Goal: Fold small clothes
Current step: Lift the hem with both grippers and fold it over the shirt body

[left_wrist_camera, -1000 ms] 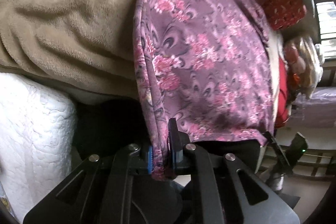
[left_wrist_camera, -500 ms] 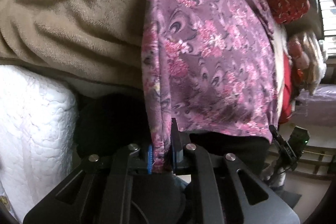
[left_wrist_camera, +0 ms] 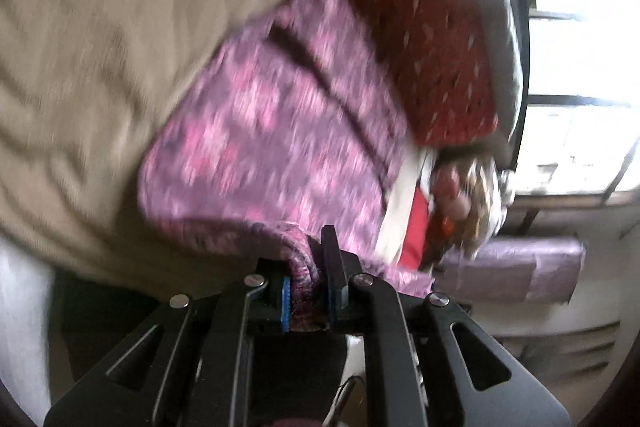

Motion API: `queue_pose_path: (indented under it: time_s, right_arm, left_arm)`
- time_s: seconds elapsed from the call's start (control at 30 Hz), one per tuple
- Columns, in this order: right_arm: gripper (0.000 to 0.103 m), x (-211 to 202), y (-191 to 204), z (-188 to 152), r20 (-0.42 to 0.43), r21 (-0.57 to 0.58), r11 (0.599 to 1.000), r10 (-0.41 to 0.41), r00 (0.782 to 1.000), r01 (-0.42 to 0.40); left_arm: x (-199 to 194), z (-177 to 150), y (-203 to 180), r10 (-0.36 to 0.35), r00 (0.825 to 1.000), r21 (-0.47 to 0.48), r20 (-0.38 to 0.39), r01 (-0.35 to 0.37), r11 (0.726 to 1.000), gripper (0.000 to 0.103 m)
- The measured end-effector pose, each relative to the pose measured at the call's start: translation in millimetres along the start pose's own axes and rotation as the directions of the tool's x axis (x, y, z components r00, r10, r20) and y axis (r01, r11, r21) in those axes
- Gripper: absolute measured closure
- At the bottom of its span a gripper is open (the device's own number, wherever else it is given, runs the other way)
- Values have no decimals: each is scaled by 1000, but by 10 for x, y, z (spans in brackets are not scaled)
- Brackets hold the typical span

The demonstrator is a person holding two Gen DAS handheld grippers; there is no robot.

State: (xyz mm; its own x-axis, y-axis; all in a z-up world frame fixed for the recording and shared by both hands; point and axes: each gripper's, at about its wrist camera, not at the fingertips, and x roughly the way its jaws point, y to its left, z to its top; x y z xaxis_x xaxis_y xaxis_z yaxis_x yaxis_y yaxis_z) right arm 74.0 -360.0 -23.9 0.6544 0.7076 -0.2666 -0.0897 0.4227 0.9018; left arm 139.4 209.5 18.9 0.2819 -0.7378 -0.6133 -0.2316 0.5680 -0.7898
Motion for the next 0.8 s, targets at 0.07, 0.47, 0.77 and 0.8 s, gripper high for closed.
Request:
queue_pose_path:
  time_s: [0.07, 0.47, 0.77, 0.8]
  right_arm:
    - [98, 85, -55, 219, 32, 23, 1000, 4, 999, -5]
    - [98, 989, -446, 1361, 106, 115, 993, 6, 994, -18]
    - [98, 1694, -957, 2077, 192, 248, 968, -93, 977, 44]
    - [98, 1766, -1017, 2112, 191, 257, 964, -116, 975, 65]
  left_arm:
    - [10, 238, -93, -9, 999, -10, 43, 9, 1000, 93]
    - [648, 1789, -480, 28, 991, -91, 133, -16, 996, 93]
    - [1323, 2651, -617, 130, 979, -141, 160, -108, 984, 93]
    - [1413, 2719, -573, 150, 976, -158, 160, -125, 980, 93]
